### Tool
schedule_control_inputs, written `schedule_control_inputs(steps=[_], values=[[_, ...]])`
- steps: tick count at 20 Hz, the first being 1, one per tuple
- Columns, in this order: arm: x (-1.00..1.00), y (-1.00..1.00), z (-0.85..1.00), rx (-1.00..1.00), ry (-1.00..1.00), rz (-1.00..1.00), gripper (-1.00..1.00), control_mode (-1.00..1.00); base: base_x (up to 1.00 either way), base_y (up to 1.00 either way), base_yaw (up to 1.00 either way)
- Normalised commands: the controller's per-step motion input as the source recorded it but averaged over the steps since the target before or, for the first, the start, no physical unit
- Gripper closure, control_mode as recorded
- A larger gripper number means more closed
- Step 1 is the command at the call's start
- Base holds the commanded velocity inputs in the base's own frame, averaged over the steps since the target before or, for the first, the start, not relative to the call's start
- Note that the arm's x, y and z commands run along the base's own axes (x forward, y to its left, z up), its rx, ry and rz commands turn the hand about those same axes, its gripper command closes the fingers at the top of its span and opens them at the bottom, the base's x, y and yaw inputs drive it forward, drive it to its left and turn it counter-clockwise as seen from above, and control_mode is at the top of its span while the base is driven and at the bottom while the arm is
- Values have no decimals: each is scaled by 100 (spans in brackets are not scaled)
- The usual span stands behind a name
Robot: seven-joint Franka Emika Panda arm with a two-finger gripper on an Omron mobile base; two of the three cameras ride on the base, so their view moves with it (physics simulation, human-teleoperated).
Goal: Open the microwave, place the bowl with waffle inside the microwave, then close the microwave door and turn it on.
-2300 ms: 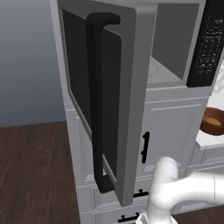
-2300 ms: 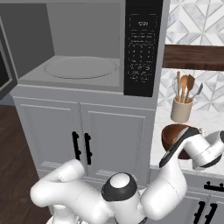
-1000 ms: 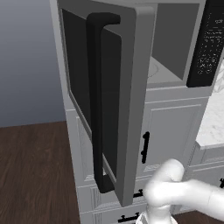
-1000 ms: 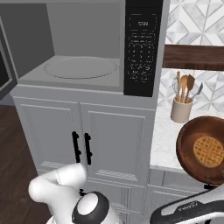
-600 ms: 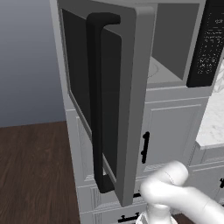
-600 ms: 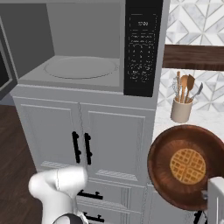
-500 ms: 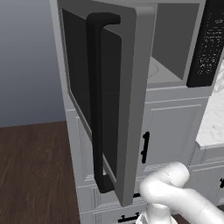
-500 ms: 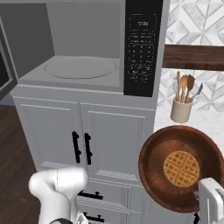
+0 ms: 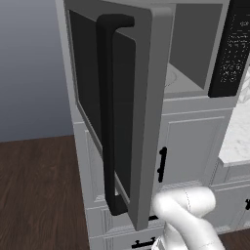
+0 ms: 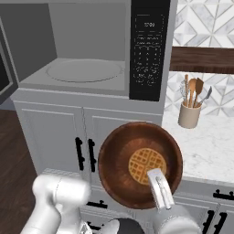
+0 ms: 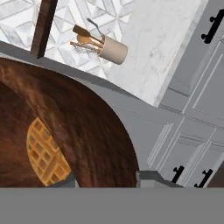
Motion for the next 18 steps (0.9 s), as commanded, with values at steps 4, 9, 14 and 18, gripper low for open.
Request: schedule_control_inputs(steps=[4, 9, 14, 18], values=[[25, 100, 33, -14, 22, -10, 100, -100, 0, 0, 0], [7, 100, 48, -11, 7, -9, 100, -100, 0, 0, 0], [0, 100, 70, -4, 1, -13, 100, -100, 0, 0, 0], [46, 93, 81, 0, 20, -9, 100, -100, 0, 0, 0]])
